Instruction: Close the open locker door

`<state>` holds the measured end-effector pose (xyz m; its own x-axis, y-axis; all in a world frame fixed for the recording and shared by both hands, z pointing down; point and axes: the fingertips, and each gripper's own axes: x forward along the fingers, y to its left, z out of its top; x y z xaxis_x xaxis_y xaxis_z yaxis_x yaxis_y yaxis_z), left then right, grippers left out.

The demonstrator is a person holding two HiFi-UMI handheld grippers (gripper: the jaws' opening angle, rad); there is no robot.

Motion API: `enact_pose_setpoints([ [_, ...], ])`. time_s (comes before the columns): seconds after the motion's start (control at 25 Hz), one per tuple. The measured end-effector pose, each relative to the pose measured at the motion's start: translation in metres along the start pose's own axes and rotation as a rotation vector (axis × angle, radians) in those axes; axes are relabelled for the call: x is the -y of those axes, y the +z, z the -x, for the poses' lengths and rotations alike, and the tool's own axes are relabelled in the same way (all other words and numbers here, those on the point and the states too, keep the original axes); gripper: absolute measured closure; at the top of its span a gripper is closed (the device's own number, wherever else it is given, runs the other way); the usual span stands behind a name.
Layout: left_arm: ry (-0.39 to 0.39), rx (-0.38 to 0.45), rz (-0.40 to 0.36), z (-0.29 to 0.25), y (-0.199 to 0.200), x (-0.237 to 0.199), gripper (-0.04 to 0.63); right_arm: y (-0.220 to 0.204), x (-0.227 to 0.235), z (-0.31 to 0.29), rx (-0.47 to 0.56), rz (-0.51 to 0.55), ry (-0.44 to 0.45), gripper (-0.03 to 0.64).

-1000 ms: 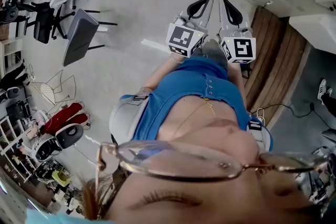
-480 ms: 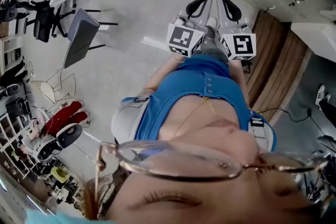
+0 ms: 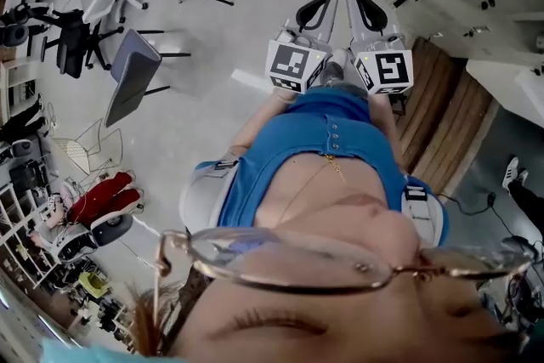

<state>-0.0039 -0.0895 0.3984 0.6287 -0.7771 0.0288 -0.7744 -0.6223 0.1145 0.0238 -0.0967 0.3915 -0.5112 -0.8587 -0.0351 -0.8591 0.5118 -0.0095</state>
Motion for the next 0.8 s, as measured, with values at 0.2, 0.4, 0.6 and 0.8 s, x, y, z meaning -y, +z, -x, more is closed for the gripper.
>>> enact_pose_setpoints([
  [0.2,0.032,0.001,-0.005,-0.036,0.006,-0.014,0.597,0.007,0.027,-0.029,0.017,0.005,0.038,0.617],
  [0.4,0.046,0.003,-0.003,-0.070,0.010,-0.031,0.597,0.011,0.056,-0.054,0.025,0.019,0.040,0.617],
  [0.6,0.061,0.016,-0.011,-0.097,0.005,-0.036,0.597,0.010,0.086,-0.065,0.032,0.040,0.039,0.617],
  [0.8,0.063,0.022,-0.016,-0.108,0.009,-0.035,0.597,0.012,0.099,-0.068,0.020,0.044,0.029,0.617],
])
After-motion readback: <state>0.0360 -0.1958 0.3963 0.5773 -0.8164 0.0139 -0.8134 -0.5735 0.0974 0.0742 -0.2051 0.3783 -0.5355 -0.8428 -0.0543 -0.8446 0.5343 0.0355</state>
